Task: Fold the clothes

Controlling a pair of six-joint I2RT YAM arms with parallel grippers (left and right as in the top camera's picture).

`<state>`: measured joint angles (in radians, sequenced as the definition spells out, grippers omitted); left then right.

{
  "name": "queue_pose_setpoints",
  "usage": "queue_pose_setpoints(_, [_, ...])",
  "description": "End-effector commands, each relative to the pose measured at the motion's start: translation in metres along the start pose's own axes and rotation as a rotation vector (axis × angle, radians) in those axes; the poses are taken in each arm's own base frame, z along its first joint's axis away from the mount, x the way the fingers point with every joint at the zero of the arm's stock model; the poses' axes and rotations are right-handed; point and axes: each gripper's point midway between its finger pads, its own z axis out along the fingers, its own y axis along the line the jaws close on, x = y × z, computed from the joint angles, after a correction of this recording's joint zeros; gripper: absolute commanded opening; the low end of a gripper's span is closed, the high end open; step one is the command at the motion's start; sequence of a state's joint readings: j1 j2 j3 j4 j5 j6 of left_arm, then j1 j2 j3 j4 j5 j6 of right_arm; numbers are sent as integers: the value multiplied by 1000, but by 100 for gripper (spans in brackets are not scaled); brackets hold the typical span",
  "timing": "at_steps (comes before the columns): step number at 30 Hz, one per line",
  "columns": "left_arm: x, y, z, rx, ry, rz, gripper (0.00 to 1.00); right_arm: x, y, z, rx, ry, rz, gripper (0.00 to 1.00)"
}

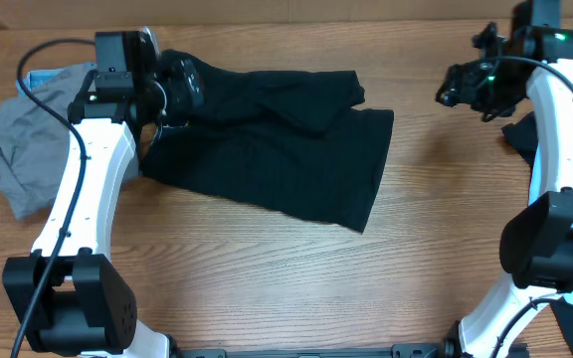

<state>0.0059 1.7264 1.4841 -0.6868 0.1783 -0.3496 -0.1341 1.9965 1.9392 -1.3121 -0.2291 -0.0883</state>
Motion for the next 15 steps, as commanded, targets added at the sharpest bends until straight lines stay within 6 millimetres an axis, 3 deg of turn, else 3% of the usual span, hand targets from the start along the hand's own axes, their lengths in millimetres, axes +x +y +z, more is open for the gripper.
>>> queue_pose_setpoints(1, [57, 2, -19, -33, 246, 61, 100, 19, 5, 1, 26, 79, -32, 80])
queue_pose_setpoints(2, [79, 6, -24, -55, 335, 76, 100, 27, 7, 1, 24, 113, -24, 80])
queue_pose_setpoints(4, [103, 18, -34, -136, 431, 97, 100, 40, 14, 3, -11, 166, -12, 80])
queue_pose_setpoints(6, [117, 52, -44, -347, 472, 92, 100, 51, 23, 9, -74, 205, 6, 80])
queue_pose_setpoints(8, [124, 66, -39, -410, 469, 41, 100, 60, 22, 16, -79, 239, 18, 80])
queue_pose_setpoints(10, [111, 72, -26, -395, 399, 18, 100, 63, 21, 19, -79, 247, 21, 80])
queue_pose_setpoints(12, [74, 65, -8, -312, 256, 68, 100, 61, 21, 20, -79, 238, 18, 80])
queue_pose_setpoints(15, [58, 65, 8, -258, 204, 46, 100, 61, 21, 20, -79, 237, 18, 80])
